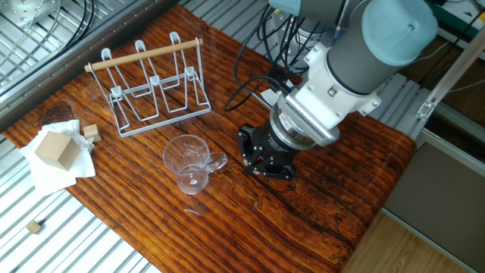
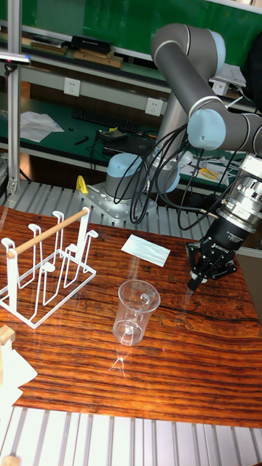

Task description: Put the cup on the cup rack

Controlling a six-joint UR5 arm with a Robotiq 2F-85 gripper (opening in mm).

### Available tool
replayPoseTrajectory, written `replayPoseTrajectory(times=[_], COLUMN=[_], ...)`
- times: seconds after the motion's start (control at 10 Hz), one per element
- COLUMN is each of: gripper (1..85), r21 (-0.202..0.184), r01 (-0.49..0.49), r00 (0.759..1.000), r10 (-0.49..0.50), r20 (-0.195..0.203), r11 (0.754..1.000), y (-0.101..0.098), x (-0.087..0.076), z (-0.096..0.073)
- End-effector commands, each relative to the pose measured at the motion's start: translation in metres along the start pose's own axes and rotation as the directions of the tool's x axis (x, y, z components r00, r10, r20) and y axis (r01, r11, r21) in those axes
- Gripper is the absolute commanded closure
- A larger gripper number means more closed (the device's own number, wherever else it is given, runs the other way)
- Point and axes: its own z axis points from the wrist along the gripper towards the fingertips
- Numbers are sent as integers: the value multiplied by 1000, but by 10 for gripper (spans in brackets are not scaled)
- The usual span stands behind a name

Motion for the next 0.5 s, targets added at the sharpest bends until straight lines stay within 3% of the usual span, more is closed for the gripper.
replayPoseTrajectory(times=[0.0, 0.4], gripper=[843, 843], r21=[-28, -46], r01=[-60, -96], r00=[998, 995], r10=[59, 95], r20=[-11, -28], r11=[998, 994], y=[6, 11], x=[2, 6], z=[2, 2])
